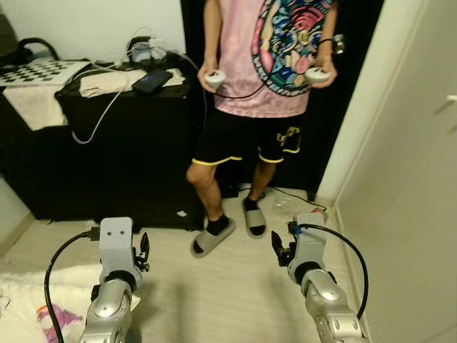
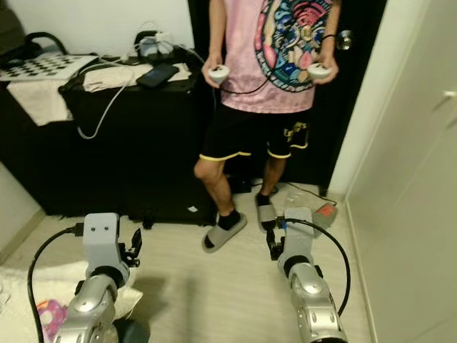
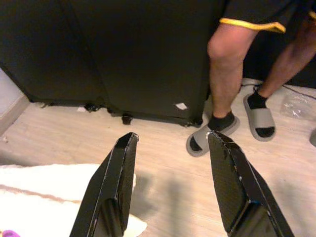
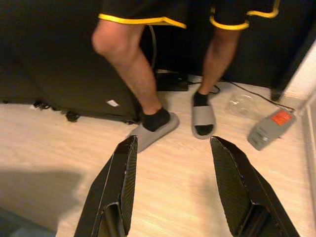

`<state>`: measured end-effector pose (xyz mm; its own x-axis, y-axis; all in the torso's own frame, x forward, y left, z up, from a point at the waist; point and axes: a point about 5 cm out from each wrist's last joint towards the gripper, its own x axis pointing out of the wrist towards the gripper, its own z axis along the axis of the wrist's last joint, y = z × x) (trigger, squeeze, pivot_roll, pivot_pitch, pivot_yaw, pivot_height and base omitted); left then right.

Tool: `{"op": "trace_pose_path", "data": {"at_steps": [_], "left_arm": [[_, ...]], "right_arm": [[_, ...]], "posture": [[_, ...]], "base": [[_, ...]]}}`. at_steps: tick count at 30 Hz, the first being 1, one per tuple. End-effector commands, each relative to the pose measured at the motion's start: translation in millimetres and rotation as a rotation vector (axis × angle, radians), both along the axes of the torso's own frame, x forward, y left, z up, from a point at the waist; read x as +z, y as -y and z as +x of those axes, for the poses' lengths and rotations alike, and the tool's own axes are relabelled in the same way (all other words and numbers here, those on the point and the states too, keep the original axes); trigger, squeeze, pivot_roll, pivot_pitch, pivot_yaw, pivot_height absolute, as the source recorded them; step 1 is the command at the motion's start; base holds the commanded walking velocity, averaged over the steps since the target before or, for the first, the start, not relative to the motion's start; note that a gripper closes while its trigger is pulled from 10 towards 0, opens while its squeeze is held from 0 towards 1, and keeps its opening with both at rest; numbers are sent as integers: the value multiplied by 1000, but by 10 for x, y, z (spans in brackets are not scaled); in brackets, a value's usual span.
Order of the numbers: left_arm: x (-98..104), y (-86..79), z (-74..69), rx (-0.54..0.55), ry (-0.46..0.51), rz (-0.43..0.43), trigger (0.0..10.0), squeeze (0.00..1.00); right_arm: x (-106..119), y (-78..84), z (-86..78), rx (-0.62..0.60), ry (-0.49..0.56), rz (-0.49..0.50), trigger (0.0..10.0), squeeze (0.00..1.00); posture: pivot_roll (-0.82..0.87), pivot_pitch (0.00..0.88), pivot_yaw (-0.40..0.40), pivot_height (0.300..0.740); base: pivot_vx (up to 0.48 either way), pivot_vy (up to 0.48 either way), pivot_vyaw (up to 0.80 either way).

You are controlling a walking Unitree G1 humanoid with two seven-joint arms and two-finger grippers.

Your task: Clean up the room

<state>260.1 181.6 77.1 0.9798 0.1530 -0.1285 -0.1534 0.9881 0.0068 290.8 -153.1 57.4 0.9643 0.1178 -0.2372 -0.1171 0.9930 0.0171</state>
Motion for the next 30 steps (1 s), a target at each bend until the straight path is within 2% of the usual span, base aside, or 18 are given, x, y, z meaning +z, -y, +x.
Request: {"op": "trace_pose_path", "data": {"at_steps": [1,30], "left_arm": [[-18,-7,-16,6,-10,-1,10000,0],[-38,-28,-8,11,-13,-4,10000,0]], "right_arm": [[-4,-37,-13,12,-1,6,10000,0],[33,-62,41,35,10,1,10000,0]], "posture": [[-17,76,19,733],[-17,57,5,733]], "base": [[0,0,800],[0,0,800]]}}
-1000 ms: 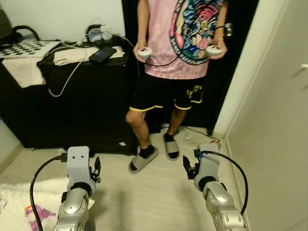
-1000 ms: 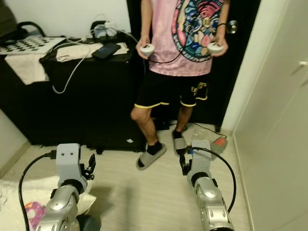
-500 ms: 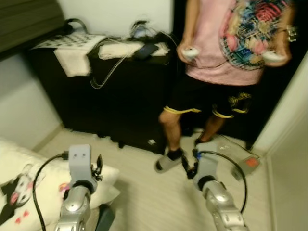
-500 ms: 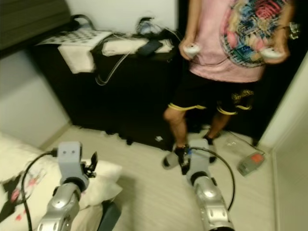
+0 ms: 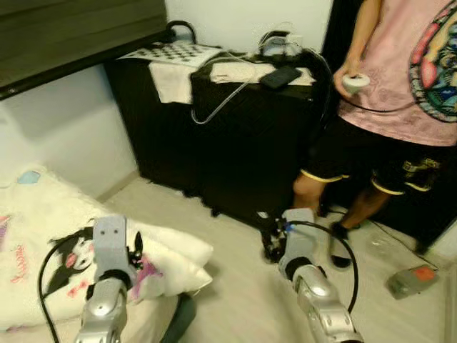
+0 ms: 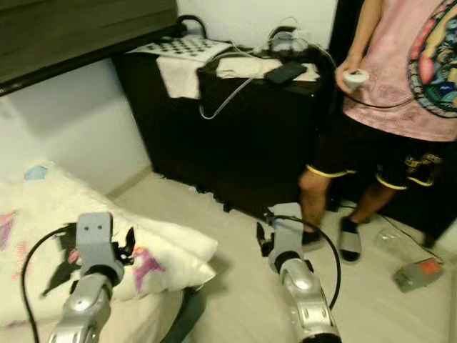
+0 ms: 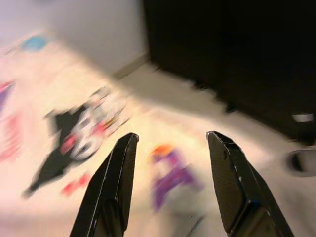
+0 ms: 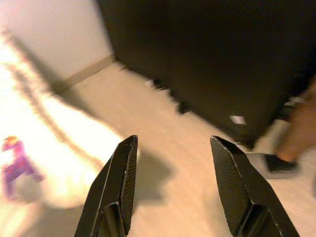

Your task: Clean up the room

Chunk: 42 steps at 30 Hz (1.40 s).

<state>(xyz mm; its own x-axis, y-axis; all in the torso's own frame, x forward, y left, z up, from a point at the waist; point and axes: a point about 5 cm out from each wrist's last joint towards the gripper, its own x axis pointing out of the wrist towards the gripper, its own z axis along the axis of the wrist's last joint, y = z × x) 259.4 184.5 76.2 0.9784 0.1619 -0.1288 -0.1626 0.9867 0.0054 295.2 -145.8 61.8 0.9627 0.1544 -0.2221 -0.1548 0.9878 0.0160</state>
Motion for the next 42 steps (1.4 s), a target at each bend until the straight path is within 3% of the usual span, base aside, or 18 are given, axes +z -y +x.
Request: {"op": "trace_pose_path", "data": {"at_steps": [1,22,42], "left_arm": [[-30,2,-1,1,-13,-3,10000,0],[-8,75,90,-12,8,-12,10000,0],[-16,-31,36,18,10,13,10000,0]], "right_arm": [[-11,11,-4,-3,-6,0,10000,0],[40,156,31,-29,14,-17,10000,0],[9,103,47,-38,7,5,10000,0]], "posture": [[-17,57,5,733],[-40,36,6,733],[-11,33,-9,733]], "base": [[0,0,800],[0,0,800],[0,0,800]]}}
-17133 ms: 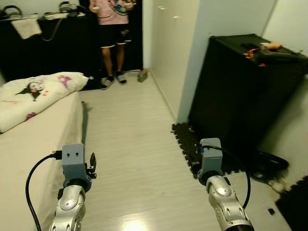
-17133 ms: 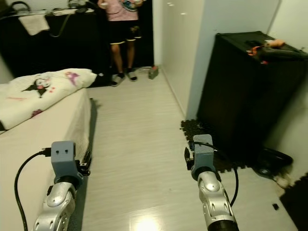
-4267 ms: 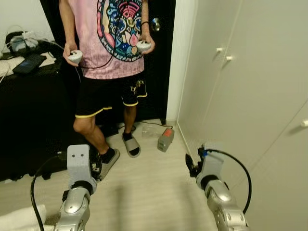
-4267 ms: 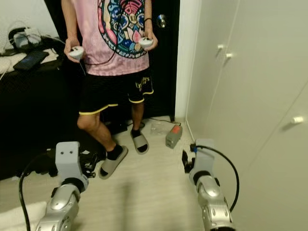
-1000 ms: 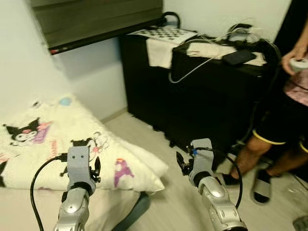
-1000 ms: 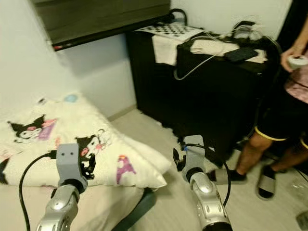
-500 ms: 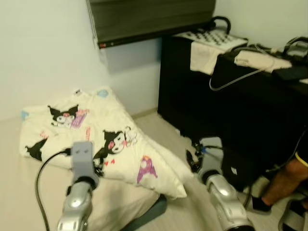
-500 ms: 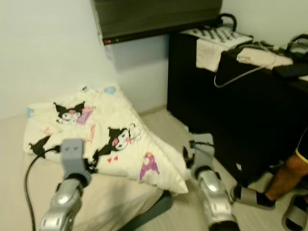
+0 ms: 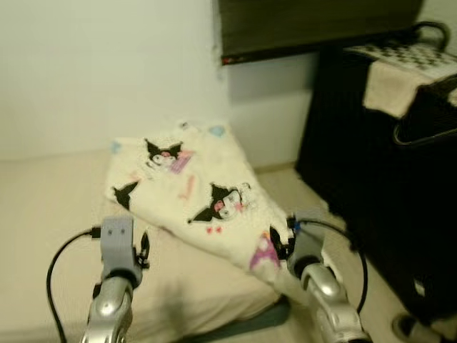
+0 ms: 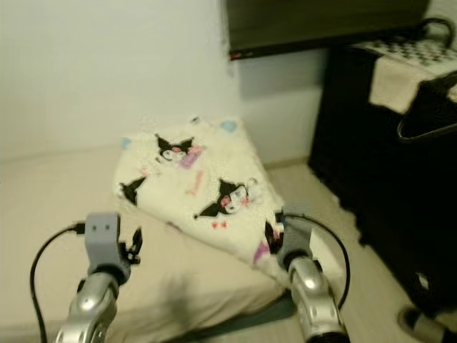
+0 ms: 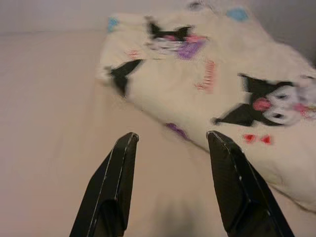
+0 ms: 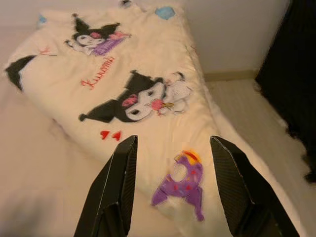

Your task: Clean up the room

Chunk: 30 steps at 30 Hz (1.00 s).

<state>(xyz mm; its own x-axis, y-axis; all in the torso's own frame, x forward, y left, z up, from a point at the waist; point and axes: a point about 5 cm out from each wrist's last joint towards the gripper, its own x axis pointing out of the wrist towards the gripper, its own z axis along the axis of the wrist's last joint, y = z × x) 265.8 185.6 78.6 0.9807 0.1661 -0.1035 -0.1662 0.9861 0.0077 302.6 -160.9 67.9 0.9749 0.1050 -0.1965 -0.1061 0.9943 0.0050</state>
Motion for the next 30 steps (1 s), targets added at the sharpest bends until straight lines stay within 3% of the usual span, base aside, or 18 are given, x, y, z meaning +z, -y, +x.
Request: {"op": "trace_pose_path", "data": {"at_steps": [1,12,17,19,24,25,30], "left_arm": [[-46,-32,-33,19,-14,4,10000,0],[-73,-203,-54,84,-24,2,10000,0],[-65,-229,-43,93,-34,-16,10000,0],[-33,-186,42,61,-35,-18,10000,0],[-30,-171,87,29,-32,6,10000,0],[-52,-153,107,9,-51,21,10000,0],[-113,-95,114,-47,-83,34,10000,0]], "right_arm": [[-51,-53,-18,14,-19,12,10000,0],[-97,-148,19,33,-35,19,10000,0],[-88,-160,29,29,-27,47,10000,0],[-2,-104,77,2,4,62,10000,0],[26,-70,89,-22,17,70,10000,0],[17,-18,65,-46,13,71,10000,0],[-82,81,-73,-100,-16,66,10000,0]], "posture": [[-10,27,-16,733],[30,10,-42,733],[23,9,-10,733],[-5,5,30,733],[-5,5,30,733],[-43,41,42,733],[-49,59,41,733]], "base": [[0,0,800],[0,0,800],[0,0,0],[0,0,0],[0,0,0],[0,0,0],[0,0,0]]}}
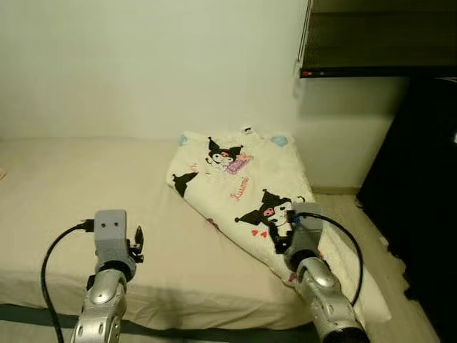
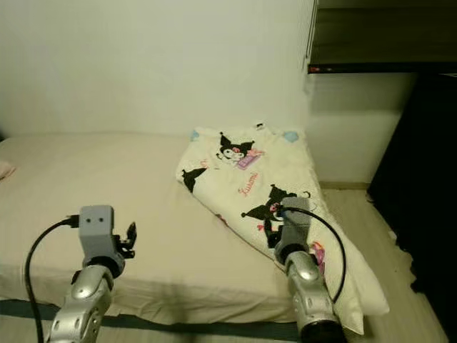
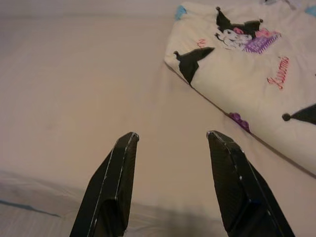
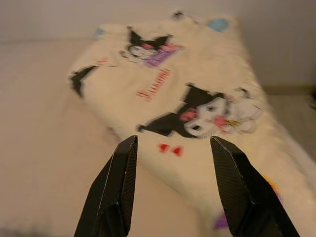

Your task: Clean up the room

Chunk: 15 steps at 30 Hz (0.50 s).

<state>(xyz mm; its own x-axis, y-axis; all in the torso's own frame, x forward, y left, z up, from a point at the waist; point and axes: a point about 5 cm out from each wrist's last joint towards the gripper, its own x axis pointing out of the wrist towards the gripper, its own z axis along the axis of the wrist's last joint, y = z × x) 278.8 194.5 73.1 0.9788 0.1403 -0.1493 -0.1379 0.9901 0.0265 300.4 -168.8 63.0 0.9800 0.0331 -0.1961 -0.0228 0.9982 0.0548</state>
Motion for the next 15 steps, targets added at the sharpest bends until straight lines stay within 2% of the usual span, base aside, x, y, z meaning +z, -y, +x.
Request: {"op": "trace_pose_path", "data": {"at_steps": [1,5,15], "left_arm": [[-57,-6,-15,-20,-35,22,10000,0],[-91,58,-60,-35,-52,9,10000,0],[-175,114,-231,-39,-90,20,10000,0]], "right_arm": [[-34,3,-51,-16,-13,17,10000,0],[-95,18,-152,-25,-31,22,10000,0],[-94,51,-237,0,-48,4,10000,0]], "posture": [[-49,59,41,733],[-53,80,44,733],[-49,145,14,733]], "base": [[0,0,0],[0,0,0],[0,0,0]]}}
